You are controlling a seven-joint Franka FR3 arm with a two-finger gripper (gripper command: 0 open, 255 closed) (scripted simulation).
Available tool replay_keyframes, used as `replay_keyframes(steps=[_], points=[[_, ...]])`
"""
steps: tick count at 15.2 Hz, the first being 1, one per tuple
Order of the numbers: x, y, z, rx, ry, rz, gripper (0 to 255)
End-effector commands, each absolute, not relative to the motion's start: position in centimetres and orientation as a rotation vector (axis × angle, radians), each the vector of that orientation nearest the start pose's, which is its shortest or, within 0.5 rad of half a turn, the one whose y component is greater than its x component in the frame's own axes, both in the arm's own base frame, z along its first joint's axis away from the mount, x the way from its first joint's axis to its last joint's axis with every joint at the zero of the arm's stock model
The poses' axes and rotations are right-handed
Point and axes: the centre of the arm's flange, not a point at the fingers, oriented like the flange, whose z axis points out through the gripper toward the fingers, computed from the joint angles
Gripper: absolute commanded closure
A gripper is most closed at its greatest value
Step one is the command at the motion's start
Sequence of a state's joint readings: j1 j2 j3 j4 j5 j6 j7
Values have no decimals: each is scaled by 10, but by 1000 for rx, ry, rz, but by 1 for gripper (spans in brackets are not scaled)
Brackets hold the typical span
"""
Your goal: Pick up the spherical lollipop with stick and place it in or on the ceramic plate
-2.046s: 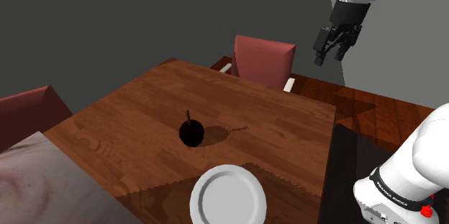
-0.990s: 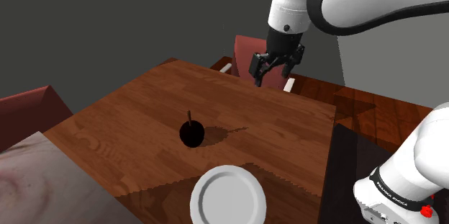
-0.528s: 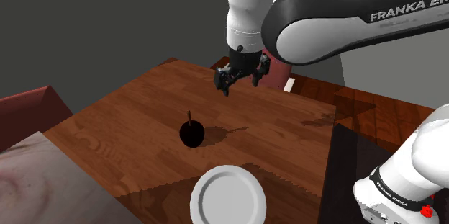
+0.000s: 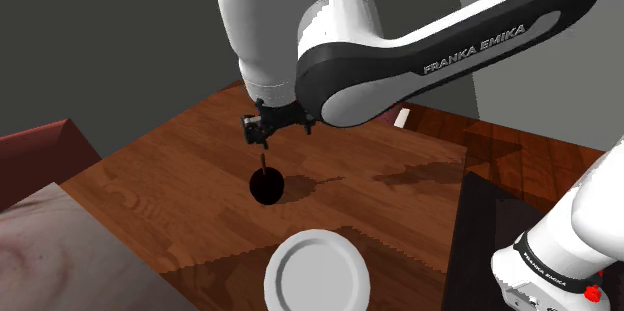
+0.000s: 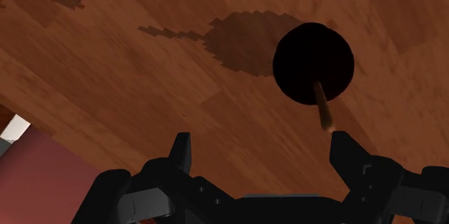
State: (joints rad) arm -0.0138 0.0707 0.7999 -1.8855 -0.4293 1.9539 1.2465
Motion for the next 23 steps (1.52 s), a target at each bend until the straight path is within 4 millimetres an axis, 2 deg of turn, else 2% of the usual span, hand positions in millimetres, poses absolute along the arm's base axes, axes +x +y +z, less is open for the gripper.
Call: replay_keyframes(steps=[1, 5, 13, 21, 22, 23], points=[[444, 408, 473, -3235, 517, -560, 0], [468, 455, 456, -3252, 549, -642, 0], [481, 444, 420, -3252, 549, -642, 0], [481, 444, 420, -3252, 549, -641, 0], [481, 444, 420, -3252, 549, -641, 255], [481, 444, 420, -3252, 549, -641, 255]])
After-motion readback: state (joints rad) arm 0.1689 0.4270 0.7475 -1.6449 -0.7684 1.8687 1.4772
